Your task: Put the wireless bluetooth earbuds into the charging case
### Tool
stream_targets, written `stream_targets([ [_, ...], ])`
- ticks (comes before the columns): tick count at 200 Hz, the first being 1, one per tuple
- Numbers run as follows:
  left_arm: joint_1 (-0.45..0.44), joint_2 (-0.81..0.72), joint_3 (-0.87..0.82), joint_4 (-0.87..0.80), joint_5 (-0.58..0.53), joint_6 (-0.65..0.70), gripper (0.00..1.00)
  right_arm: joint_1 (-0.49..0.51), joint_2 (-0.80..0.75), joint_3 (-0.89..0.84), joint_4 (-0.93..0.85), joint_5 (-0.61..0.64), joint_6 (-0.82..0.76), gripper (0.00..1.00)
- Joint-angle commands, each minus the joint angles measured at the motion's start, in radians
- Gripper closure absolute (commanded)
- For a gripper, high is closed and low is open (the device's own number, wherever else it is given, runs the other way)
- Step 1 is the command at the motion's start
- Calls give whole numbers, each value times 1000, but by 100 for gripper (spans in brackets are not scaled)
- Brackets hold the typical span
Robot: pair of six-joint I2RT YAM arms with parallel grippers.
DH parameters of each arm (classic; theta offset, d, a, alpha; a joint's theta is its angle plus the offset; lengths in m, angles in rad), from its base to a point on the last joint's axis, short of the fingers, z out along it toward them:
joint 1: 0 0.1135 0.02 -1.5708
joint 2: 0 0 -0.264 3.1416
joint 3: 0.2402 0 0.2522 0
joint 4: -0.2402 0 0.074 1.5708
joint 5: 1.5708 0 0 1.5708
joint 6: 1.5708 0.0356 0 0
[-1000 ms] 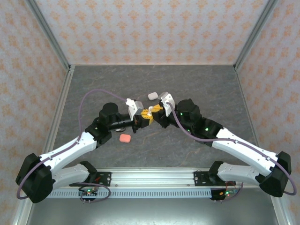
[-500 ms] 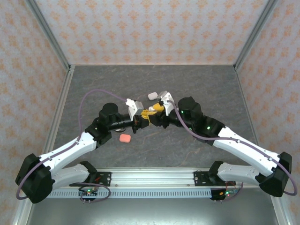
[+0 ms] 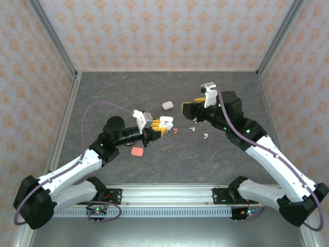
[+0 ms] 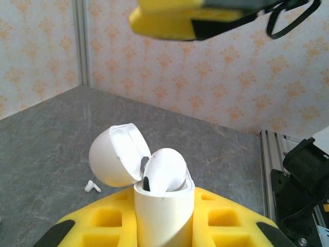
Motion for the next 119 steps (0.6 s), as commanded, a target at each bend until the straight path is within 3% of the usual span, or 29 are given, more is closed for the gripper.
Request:
stream_targets([
  [1,-13,-37,-16,64,-26,19,100,-71,39,-37,-102,0,98,35],
  [55,-13,-74,-25,39,-39,31,100,-147,237,-75,-162,77,84,44],
  [119,-13,-87,-26,17,-44,43,100,-203,575,53,-199,99,-14,48],
])
